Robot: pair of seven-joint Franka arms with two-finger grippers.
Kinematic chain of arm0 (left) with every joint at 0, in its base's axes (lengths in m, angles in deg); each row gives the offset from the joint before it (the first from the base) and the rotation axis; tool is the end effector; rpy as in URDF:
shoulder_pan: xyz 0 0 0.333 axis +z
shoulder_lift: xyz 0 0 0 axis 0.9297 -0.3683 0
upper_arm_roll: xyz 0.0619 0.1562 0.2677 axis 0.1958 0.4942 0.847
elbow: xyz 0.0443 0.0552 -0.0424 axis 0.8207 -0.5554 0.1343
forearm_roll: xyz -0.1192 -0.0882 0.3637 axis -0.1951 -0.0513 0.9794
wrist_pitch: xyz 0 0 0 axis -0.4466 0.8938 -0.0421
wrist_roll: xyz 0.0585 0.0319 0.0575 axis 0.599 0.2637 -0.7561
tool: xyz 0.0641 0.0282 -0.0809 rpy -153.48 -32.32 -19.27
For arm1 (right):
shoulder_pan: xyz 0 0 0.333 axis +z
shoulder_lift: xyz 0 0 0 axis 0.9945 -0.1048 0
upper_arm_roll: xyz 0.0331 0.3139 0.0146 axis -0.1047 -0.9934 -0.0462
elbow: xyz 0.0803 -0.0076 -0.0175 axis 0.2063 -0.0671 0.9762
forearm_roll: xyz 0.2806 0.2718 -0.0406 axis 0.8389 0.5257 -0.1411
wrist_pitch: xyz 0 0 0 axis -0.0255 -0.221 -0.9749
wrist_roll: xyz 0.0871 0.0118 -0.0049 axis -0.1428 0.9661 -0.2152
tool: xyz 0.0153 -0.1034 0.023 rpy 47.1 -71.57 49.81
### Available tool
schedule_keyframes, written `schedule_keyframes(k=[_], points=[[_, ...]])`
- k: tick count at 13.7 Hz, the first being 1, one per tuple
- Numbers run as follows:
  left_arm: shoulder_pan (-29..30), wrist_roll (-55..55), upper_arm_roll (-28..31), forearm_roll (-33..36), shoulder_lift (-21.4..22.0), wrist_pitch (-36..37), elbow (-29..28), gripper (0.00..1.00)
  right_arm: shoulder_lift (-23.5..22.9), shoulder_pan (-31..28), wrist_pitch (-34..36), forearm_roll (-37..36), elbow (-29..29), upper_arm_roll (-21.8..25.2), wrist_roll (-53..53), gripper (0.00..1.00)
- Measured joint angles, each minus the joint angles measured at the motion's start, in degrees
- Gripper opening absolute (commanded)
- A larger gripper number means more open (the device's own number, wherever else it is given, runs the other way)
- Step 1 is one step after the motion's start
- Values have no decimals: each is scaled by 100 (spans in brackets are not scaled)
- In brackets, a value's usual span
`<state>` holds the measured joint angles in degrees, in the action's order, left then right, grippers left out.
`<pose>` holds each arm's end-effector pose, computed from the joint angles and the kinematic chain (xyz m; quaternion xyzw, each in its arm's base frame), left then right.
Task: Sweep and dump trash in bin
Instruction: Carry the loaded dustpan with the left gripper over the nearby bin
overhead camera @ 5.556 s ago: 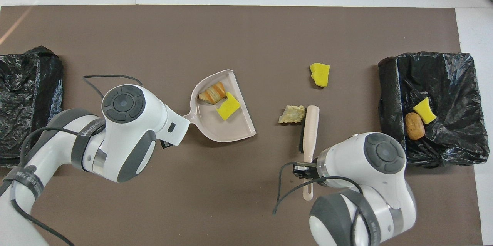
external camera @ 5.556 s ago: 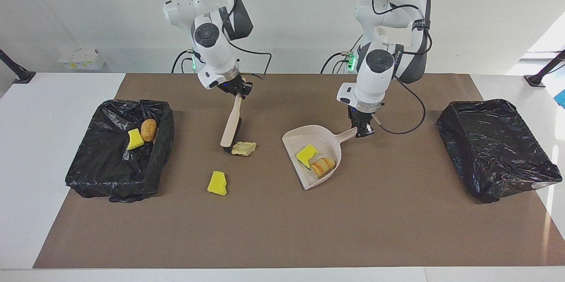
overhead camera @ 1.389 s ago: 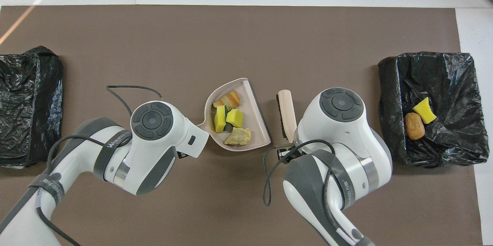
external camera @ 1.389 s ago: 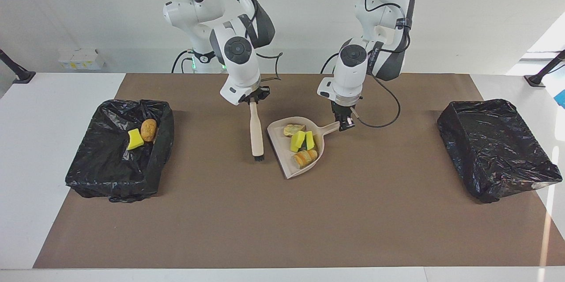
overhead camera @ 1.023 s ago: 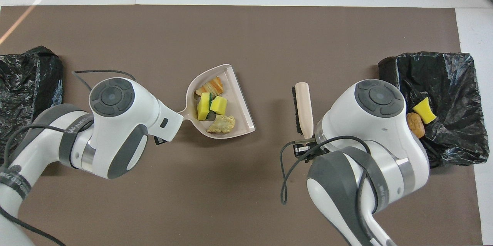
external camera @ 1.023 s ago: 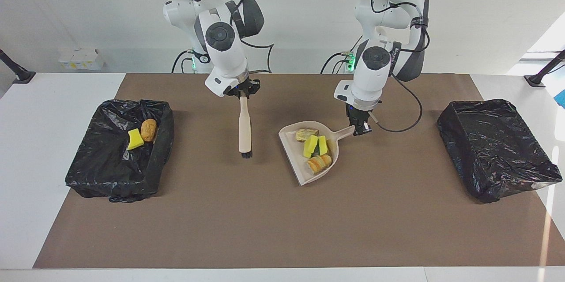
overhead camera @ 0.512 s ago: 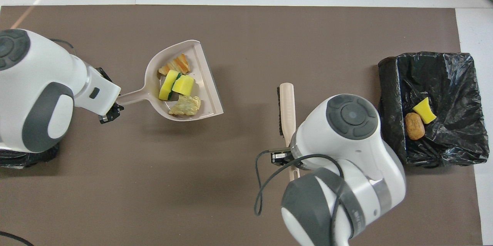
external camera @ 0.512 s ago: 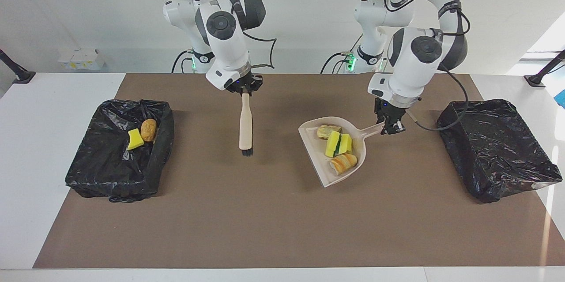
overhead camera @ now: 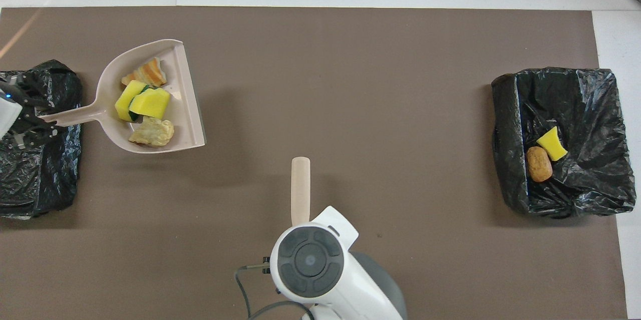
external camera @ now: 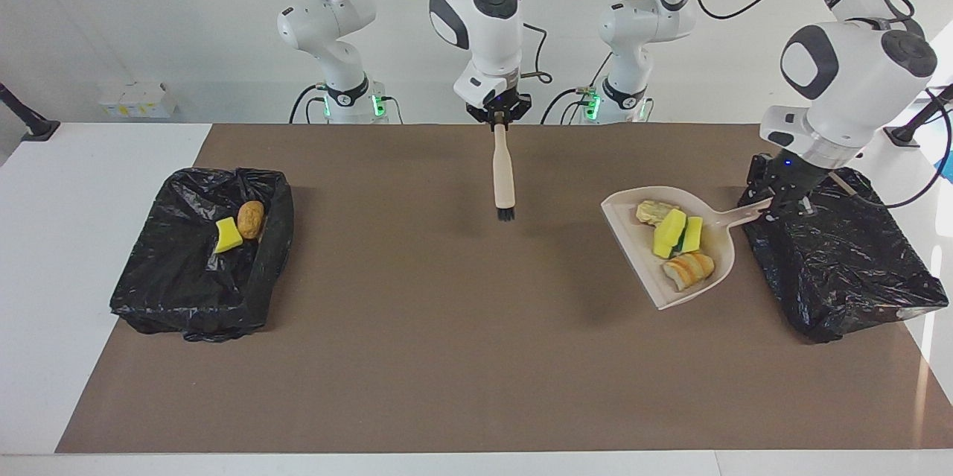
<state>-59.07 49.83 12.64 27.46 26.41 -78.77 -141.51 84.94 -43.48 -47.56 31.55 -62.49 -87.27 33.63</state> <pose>0.5900 0.0735 0.4992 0.7618 -0.6474 0.0209 0.0072 0.3456 0.4319 0.4267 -0.9943 0.0091 0.1013 0.0336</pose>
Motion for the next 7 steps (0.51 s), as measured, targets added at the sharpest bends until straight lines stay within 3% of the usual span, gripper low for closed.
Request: schedule_keyframes(k=[4, 7], points=[[1083, 1660, 30, 74, -238, 0, 233, 0, -386, 518, -559, 15, -308, 0, -360, 0], [1761, 2868, 45, 281, -784, -4, 791, 0, -435, 861, -797, 18, -543, -4, -713, 0]])
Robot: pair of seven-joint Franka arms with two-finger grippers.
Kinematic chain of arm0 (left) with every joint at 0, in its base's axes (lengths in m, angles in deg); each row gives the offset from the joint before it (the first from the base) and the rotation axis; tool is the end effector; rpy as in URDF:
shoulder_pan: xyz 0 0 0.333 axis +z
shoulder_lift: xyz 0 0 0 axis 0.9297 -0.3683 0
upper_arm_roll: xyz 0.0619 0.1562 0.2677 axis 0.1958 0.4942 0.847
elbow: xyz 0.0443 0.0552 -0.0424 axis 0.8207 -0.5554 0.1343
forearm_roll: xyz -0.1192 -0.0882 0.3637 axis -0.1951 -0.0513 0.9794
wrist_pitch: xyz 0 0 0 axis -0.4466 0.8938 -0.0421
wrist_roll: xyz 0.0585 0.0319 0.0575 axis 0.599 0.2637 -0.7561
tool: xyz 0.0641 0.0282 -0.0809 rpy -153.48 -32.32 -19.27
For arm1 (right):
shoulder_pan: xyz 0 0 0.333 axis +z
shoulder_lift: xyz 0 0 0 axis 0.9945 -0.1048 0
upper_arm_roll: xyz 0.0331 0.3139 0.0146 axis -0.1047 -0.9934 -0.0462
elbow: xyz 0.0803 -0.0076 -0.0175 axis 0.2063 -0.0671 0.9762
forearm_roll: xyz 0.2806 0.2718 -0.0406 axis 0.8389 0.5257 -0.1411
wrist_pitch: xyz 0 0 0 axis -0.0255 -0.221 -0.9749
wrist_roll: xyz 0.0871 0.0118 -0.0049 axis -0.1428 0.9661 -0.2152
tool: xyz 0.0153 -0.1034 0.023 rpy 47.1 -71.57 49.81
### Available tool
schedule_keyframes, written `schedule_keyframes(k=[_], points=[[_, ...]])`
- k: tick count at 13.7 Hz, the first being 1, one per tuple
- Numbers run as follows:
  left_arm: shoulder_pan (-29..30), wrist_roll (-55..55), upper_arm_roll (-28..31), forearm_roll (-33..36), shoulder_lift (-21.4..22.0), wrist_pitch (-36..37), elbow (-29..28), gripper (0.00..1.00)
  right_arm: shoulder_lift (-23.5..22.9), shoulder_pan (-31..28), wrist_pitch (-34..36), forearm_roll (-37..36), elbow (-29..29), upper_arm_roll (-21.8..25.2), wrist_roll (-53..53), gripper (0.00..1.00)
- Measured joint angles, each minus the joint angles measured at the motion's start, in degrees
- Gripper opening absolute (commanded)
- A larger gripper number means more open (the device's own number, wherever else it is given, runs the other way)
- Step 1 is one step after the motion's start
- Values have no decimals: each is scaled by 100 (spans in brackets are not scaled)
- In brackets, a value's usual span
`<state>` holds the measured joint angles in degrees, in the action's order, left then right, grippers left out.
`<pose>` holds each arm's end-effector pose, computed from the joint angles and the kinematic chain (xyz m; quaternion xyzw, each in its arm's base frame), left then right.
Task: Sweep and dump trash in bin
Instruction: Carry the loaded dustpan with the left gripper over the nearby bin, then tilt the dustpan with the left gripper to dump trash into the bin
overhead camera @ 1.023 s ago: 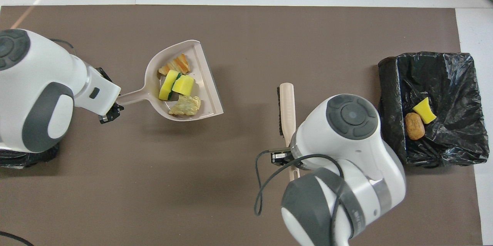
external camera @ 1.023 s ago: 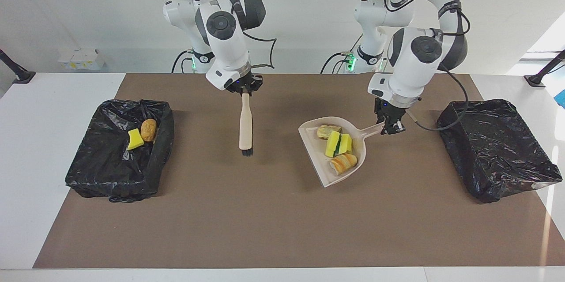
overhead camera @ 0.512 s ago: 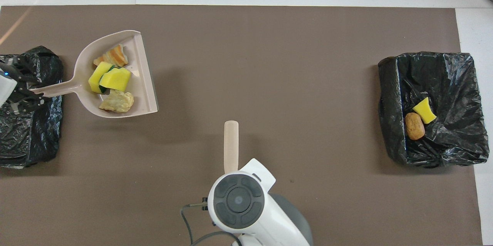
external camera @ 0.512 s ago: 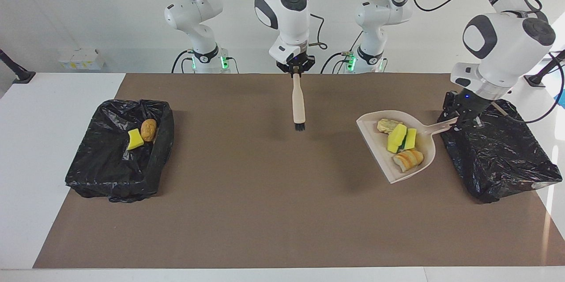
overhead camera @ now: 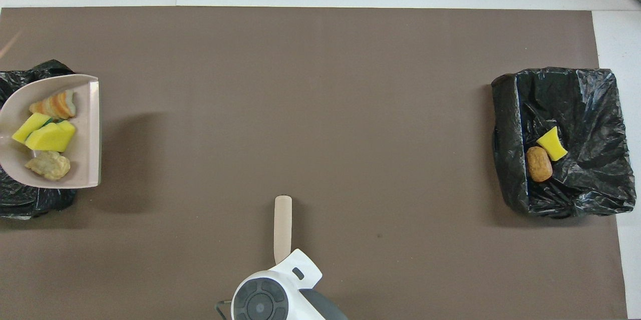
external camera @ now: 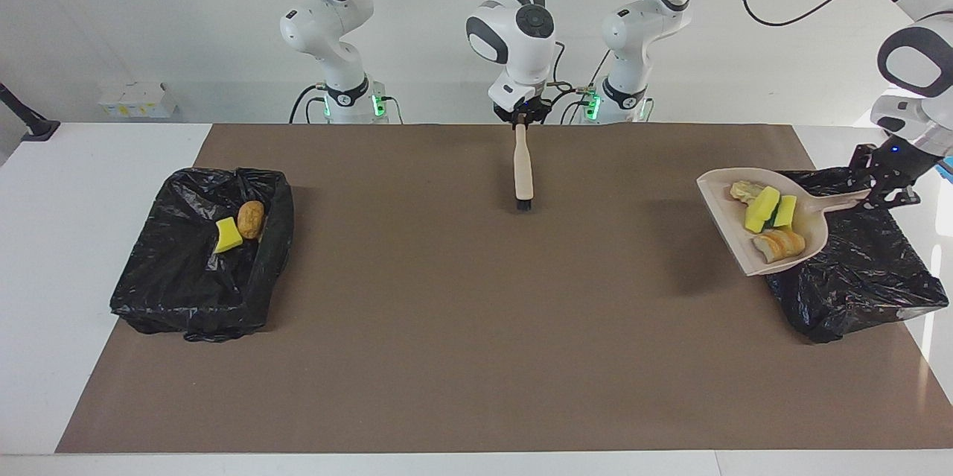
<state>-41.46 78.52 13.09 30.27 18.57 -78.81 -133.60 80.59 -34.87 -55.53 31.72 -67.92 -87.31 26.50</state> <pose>0.5733 0.2743 0.4814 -0.6936 0.7203 -0.0016 0.0096 0.2781 0.4738 0.3537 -0.9935 0.0109 0.1132 0.0063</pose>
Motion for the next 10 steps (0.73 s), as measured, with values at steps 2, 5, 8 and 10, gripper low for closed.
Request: schedule_keyframes(k=[2, 5, 8, 10], points=[[282, 531, 1, 212, -277, -4, 340, 0, 54, 105, -19, 0, -173, 0, -23, 0], [596, 878, 8, 505, -552, 44, 967, 0, 242, 184, -76, 0, -492, 1, -31, 0], [647, 907, -21, 1136, -737, 98, 1590, 0, 334, 183, -100, 0, -595, 9, -80, 0], [638, 871, -70, 1614, -775, 26, 1694, 0, 336, 173, -104, 0, -617, 18, -95, 26]])
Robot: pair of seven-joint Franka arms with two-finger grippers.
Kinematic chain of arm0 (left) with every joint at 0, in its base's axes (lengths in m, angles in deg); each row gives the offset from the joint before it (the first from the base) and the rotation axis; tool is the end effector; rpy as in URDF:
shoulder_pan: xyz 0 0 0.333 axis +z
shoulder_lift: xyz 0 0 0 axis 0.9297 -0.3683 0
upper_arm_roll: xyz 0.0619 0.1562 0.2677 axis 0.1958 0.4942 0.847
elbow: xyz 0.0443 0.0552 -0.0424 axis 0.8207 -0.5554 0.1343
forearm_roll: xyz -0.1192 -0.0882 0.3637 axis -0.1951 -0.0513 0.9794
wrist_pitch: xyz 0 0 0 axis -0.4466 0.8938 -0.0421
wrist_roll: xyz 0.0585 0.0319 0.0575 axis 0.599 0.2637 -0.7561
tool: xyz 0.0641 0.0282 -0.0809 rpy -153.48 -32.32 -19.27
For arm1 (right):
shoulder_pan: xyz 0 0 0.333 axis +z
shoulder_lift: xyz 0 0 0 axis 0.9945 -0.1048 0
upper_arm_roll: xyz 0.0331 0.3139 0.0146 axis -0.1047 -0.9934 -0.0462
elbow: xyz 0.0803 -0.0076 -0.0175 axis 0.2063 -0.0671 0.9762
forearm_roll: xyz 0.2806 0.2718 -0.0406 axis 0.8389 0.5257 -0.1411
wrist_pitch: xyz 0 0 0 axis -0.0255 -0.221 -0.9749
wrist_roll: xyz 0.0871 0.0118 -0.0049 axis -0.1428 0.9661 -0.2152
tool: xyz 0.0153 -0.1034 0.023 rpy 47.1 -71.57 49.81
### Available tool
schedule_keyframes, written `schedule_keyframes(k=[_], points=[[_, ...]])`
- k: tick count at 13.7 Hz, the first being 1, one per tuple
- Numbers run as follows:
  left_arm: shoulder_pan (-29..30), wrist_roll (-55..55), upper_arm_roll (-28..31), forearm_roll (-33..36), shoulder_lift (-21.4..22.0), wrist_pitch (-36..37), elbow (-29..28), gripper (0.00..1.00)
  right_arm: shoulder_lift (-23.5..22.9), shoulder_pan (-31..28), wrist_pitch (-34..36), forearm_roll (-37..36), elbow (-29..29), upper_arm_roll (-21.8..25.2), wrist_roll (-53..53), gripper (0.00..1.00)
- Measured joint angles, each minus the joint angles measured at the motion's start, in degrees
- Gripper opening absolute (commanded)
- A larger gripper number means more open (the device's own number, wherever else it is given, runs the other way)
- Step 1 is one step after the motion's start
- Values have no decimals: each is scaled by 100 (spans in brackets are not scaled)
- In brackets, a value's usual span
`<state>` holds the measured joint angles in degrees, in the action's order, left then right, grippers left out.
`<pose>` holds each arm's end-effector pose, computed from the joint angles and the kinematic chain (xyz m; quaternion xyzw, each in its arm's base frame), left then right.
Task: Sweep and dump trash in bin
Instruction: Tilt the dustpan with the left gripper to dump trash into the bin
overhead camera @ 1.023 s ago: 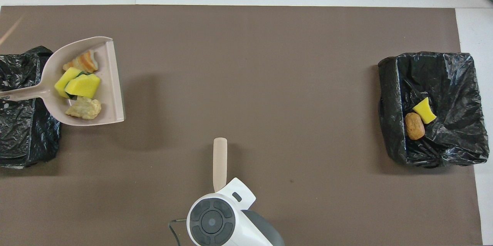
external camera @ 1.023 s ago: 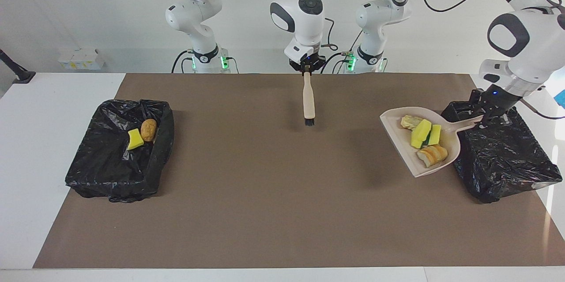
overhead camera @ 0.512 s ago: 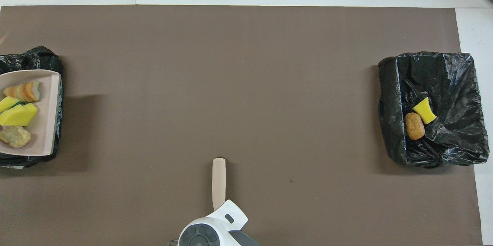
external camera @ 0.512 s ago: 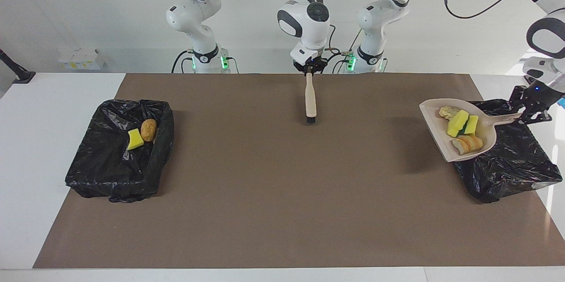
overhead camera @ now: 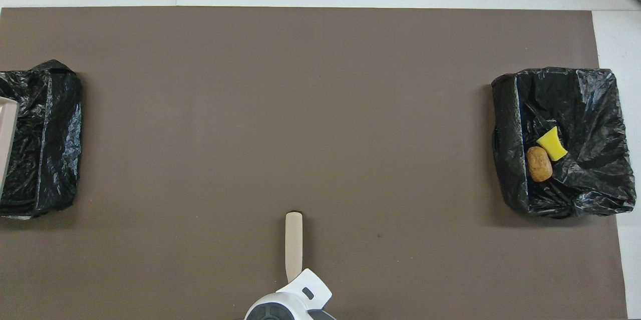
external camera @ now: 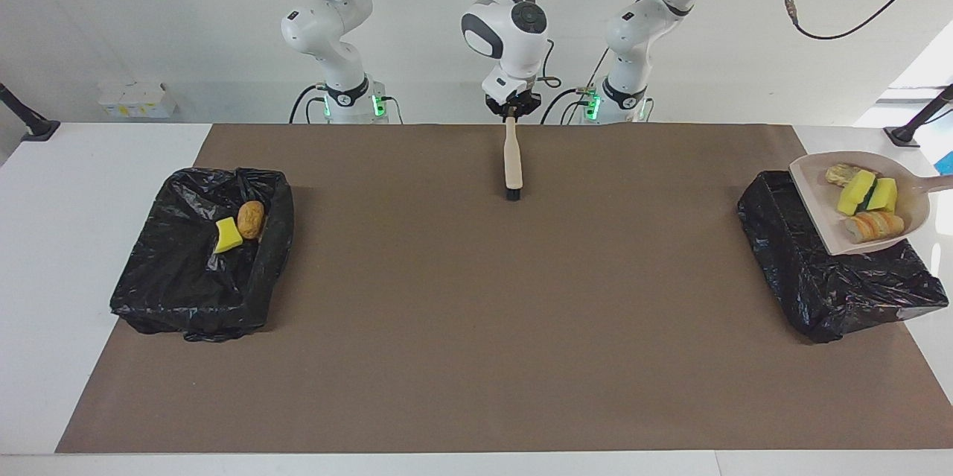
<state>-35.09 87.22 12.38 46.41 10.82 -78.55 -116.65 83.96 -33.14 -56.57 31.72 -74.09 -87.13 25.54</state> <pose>0.5768 0.3777 0.5392 -0.6435 0.7485 0.1148 0.1117 0.2498 0.4550 0.3401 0.9931 -0.0085 -0.1158 0.0130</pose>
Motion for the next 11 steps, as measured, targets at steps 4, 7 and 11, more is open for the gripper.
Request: schedule_keyframes(k=[4, 7, 11], points=[[-212, -704, -75, 1493, -39, -370, -65, 0, -20, -114, -156, 7, 12, 25, -10, 49], [-607, -1678, -88, 2545, 26, -379, -364, 0, -176, -369, -271, 16, 309, 44, -10, 69], [-924, -2620, -98, 3971, 419, -381, -992, 0, -67, -899, -108, 18, 587, 61, -15, 100]])
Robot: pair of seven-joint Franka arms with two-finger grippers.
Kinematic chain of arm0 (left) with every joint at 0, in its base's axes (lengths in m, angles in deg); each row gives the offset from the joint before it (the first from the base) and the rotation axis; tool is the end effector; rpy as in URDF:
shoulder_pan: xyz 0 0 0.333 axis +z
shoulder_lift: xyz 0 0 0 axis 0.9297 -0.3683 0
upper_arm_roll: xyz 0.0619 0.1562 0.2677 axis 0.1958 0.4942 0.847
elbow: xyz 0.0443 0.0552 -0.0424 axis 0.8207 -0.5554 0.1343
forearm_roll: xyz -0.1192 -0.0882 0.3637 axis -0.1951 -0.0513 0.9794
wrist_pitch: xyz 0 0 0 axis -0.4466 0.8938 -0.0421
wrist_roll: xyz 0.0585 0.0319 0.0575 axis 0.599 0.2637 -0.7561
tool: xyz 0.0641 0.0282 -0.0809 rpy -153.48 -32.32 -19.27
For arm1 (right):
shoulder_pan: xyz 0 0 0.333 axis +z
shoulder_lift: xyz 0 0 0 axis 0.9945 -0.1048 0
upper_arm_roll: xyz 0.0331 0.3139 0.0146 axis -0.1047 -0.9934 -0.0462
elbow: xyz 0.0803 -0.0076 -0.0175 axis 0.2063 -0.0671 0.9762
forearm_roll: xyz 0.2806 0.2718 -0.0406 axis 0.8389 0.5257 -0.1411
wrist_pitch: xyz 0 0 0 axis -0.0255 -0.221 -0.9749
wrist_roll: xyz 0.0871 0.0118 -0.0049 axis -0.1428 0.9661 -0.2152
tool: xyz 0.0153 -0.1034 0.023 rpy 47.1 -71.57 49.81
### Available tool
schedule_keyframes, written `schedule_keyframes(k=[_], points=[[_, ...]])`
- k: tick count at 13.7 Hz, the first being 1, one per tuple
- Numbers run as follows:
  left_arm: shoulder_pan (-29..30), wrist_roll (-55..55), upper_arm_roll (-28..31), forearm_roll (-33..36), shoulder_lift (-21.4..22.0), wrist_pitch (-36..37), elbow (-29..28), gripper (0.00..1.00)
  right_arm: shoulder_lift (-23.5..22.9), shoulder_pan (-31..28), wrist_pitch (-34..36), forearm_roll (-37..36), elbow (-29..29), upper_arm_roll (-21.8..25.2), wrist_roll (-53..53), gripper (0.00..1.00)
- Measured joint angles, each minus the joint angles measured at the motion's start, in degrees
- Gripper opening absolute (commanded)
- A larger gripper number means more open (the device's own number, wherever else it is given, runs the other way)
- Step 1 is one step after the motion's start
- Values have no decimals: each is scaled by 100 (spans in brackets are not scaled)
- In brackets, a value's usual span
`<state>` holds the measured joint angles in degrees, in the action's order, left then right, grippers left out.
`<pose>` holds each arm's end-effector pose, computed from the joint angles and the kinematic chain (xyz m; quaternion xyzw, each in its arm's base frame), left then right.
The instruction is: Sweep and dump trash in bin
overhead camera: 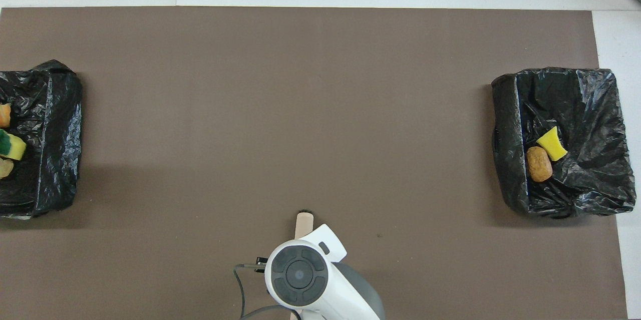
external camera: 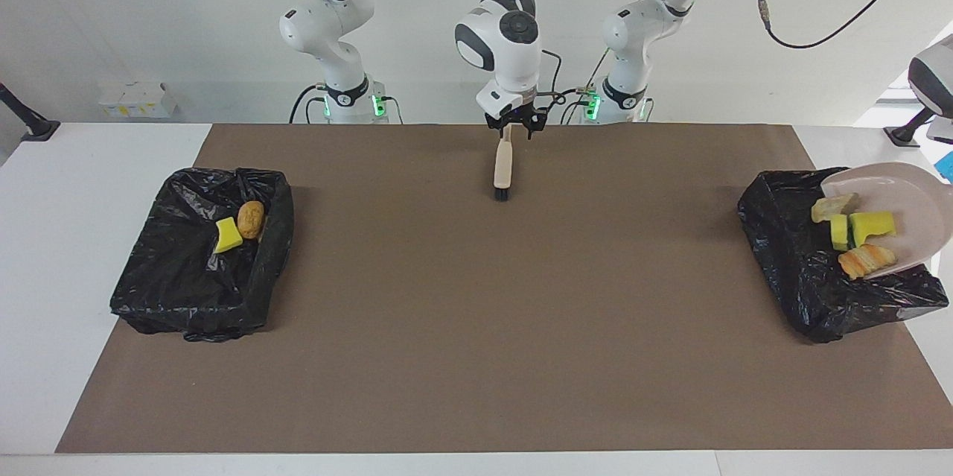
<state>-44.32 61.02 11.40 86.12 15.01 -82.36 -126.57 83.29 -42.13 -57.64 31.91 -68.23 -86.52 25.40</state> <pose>0.6079 0.2961 0.5350 -0.5903 0.6718 0.3539 0.2739 0.3428 0.4307 0.3796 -0.9912 0.0909 0.0867 0.0421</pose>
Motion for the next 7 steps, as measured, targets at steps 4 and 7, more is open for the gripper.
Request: schedule_keyframes(k=[4, 7], points=[[-63, -60, 2, 510, 433, 0, -75, 0, 879, -795, 590, -14, 122, 39, 88, 100], [-67, -49, -11, 556, 757, 0, -87, 0, 1546, -1613, 1054, -22, 199, 72, 680, 100]])
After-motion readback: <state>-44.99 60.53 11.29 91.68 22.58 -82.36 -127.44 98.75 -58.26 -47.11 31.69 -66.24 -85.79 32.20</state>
